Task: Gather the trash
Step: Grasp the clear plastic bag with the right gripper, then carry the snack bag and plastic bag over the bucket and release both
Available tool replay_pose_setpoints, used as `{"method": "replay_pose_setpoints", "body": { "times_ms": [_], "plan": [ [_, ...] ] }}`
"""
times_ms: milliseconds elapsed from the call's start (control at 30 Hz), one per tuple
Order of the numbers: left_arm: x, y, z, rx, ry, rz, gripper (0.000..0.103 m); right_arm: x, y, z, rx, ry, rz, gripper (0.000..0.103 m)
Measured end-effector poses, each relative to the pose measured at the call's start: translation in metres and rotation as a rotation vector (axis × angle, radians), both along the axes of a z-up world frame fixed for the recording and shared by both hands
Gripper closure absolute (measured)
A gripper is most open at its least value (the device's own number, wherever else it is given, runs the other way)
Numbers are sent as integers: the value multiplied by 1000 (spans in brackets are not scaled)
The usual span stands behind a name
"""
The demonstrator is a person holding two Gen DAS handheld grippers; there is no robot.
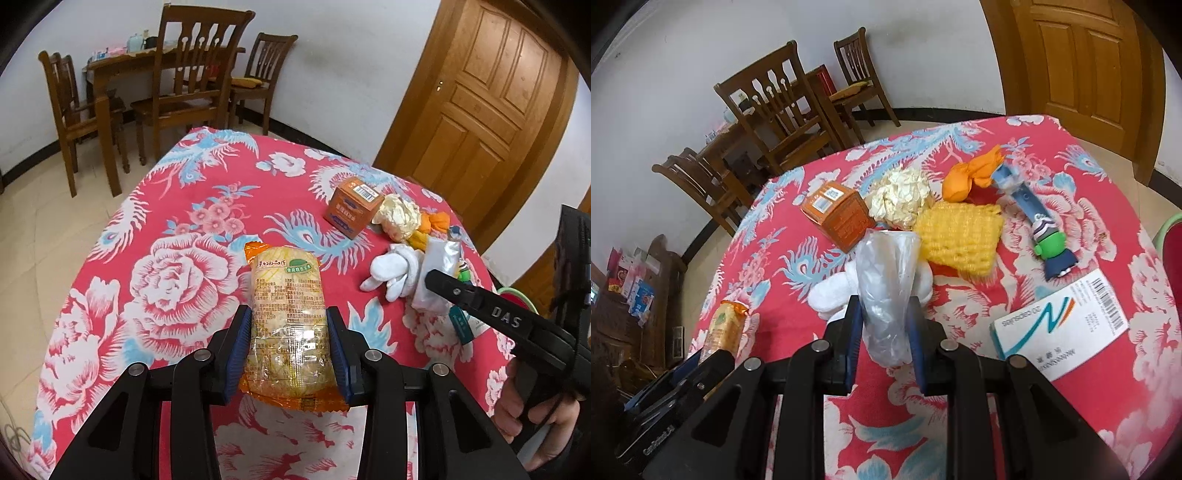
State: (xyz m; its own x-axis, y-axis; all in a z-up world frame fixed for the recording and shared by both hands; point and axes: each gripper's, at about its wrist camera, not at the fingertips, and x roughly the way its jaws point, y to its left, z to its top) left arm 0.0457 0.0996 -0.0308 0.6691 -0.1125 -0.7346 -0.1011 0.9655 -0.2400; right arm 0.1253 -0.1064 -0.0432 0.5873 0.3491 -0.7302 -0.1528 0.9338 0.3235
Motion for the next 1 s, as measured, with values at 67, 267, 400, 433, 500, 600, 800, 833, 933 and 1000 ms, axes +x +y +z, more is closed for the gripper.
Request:
{"method": "replay_pose_setpoints", "body": {
  "times_ms": [67,267,400,433,500,600,800,833,933,1000],
  "plan": [
    [-1,-2,3,2,-5,-3,62,-5,-3,7,7,-11,-1,77],
    [-3,-11,16,7,-30,-21,62,-21,-14,28,20,-36,-1,77],
    [-4,-20,25,8,-49,-40,62,-32,-25,38,25,-50,-11,77],
    [-4,-23,27,9,-52,-45,62,-35,-28,42,24,-57,-16,77],
    [-3,-29,32,9,-60,-59,62,-39,-33,46,27,-63,-21,77],
    [-2,-38,37,7,-70,-75,62,-45,-42,52,28,-75,-30,77],
    [3,-63,46,6,-86,-118,62,-59,-68,62,34,-104,-70,77],
    [4,-67,48,7,-89,-125,62,-60,-70,63,34,-108,-74,77],
    [8,-82,52,10,-93,-149,62,-66,-84,69,34,-123,-90,77],
    [10,-92,53,14,-93,-165,62,-68,-93,71,35,-129,-102,77]
  ]
}}
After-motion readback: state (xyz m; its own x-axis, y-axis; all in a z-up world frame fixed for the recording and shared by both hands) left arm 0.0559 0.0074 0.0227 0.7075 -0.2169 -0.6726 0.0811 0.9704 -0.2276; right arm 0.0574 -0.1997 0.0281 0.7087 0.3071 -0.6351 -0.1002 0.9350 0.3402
